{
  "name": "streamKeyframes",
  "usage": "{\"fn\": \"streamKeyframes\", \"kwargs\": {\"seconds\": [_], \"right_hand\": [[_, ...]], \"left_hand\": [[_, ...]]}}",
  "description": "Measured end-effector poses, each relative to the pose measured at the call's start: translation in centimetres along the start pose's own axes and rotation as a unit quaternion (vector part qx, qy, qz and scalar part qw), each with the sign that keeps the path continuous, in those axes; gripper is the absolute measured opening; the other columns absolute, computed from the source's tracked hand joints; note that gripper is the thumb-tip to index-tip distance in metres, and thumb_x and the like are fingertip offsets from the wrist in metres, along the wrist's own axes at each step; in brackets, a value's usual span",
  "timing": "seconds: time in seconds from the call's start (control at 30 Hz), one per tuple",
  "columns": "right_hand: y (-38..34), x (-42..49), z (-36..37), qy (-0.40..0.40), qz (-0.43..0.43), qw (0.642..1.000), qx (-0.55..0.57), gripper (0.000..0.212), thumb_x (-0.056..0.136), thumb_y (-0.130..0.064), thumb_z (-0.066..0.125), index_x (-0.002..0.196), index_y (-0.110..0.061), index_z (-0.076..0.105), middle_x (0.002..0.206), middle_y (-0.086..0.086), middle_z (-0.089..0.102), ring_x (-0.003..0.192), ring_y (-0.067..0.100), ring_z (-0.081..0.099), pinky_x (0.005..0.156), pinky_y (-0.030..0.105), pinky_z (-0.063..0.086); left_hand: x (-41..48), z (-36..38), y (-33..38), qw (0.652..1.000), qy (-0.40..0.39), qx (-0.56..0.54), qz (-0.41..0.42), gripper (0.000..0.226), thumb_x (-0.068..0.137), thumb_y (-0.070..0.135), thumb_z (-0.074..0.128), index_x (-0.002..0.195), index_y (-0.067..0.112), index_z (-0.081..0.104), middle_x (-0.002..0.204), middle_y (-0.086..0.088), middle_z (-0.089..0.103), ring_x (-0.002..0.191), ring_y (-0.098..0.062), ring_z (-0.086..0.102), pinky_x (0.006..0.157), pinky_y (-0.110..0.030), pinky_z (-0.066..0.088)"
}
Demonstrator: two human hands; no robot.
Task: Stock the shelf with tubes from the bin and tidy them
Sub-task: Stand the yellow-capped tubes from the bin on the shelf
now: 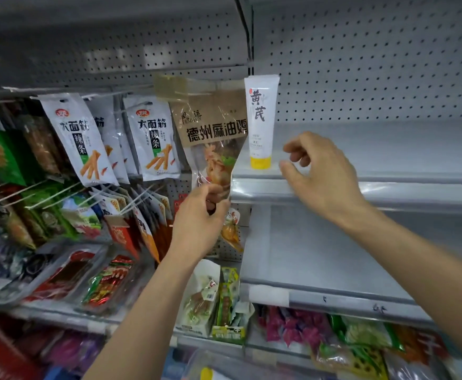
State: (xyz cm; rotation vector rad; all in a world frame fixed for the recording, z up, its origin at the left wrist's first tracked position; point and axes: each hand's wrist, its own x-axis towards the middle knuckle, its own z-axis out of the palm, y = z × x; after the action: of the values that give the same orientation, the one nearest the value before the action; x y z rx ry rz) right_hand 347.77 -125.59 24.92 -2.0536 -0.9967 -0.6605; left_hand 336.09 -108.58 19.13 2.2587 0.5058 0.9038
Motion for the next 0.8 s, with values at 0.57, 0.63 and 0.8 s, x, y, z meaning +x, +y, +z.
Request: {"fn": "streamKeyframes", "kwargs": {"seconds": [0.57, 0.63, 0.8], "right_hand": [[3.1, -27.7, 15.1, -0.447, 0.239, 0.860, 0.054, 0.003, 0.087, -0.027, 0.063, 0.089, -0.028, 0.061, 0.077, -0.013, 0.058, 0.078, 0.013, 0.061, 0.076, 0.037, 0.054], [4.5, -31.3, 16.8, -0.485, 0.280, 0.827, 0.049, 0.003, 0.087, -0.028, 0.063, 0.087, -0.027, 0.060, 0.082, -0.011, 0.060, 0.083, 0.015, 0.062, 0.079, 0.035, 0.054], [7.5, -38.9, 20.2, -0.575, 0.329, 0.749, 0.007, 0.013, 0.087, -0.020, 0.063, 0.100, -0.017, 0.063, 0.108, 0.003, 0.068, 0.101, 0.022, 0.063, 0.083, 0.029, 0.048]], "left_hand": [[-20.7, 6.9, -20.3, 0.905, -0.332, -0.010, -0.266, 0.022, 0.089, 0.025, 0.064, 0.109, 0.017, 0.061, 0.084, 0.004, 0.063, 0.085, -0.019, 0.065, 0.081, -0.031, 0.050], [-23.4, 8.7, -22.3, 0.881, -0.350, -0.031, -0.317, 0.016, 0.088, 0.026, 0.066, 0.102, 0.020, 0.061, 0.087, 0.000, 0.063, 0.081, -0.020, 0.065, 0.077, -0.033, 0.051], [-27.7, 14.1, -26.3, 0.832, -0.379, -0.012, -0.405, 0.026, 0.088, 0.026, 0.067, 0.111, 0.015, 0.063, 0.101, -0.005, 0.066, 0.104, -0.029, 0.063, 0.090, -0.034, 0.047]]}}
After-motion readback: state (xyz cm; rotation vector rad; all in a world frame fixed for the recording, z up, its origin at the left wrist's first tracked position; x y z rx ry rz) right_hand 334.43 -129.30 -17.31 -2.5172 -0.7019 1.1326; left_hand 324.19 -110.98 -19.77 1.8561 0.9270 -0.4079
